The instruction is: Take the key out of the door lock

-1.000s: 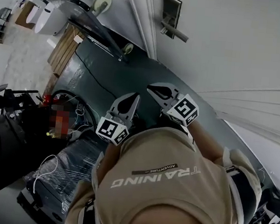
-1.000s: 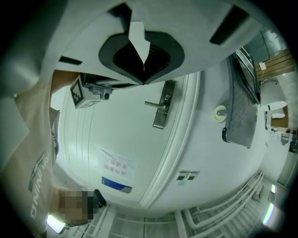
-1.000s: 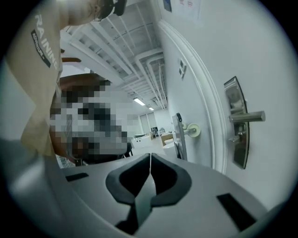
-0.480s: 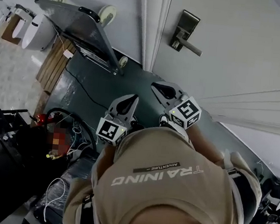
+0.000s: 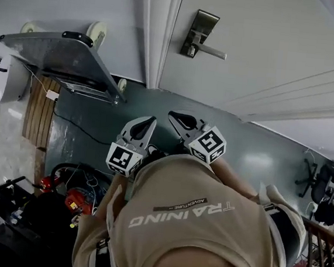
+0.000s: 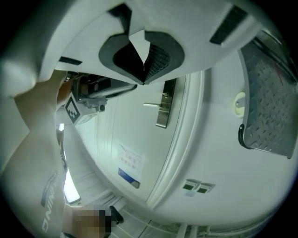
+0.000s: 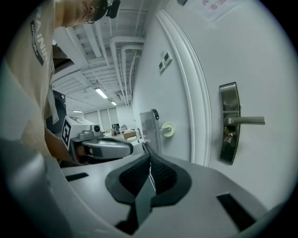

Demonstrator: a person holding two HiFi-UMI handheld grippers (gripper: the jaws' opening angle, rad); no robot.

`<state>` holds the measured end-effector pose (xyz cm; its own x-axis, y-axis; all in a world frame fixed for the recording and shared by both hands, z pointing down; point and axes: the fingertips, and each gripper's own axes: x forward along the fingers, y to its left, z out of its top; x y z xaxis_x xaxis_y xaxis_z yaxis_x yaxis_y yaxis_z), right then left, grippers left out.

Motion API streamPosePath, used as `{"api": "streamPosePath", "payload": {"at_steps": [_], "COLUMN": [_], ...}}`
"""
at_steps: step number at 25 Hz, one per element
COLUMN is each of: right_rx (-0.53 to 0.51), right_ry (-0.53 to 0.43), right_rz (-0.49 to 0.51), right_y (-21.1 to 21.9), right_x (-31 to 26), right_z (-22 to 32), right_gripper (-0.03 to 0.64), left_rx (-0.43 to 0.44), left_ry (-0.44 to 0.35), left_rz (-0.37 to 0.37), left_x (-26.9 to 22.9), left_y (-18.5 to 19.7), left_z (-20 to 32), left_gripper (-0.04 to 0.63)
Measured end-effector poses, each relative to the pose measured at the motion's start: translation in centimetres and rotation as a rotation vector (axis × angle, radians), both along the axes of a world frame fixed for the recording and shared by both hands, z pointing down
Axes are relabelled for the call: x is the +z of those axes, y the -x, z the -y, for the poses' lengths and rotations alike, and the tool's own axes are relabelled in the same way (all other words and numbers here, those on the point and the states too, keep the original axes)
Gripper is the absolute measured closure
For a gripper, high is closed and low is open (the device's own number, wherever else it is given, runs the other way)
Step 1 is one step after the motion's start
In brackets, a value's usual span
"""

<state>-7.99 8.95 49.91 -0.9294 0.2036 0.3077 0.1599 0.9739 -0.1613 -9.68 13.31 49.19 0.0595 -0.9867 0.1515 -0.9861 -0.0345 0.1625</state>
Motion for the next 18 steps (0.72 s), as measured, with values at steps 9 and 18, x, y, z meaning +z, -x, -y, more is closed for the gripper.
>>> {"api": "streamPosePath", "payload": {"at_steps": [9,18], "right_rx": [-0.016,-0.158], "right_ry": [-0.057,0.018], "right_rz": [0.041,0.09], "right_y": [3.3,7.6], "right_x": [-1.4,-0.7], "right_z": [-0.6,-0.7], "right_gripper": [0.601,0.601], "left_rx": [-0.031,-0.132], "left_ry": [-0.045,0.038], "left_rz": [-0.173,-0.155], "left_x": [-0.1,-1.2], "left_y": [1.7,6.3], "left_z": [1.6,1.3], "left_gripper": [0.586,0.586]}}
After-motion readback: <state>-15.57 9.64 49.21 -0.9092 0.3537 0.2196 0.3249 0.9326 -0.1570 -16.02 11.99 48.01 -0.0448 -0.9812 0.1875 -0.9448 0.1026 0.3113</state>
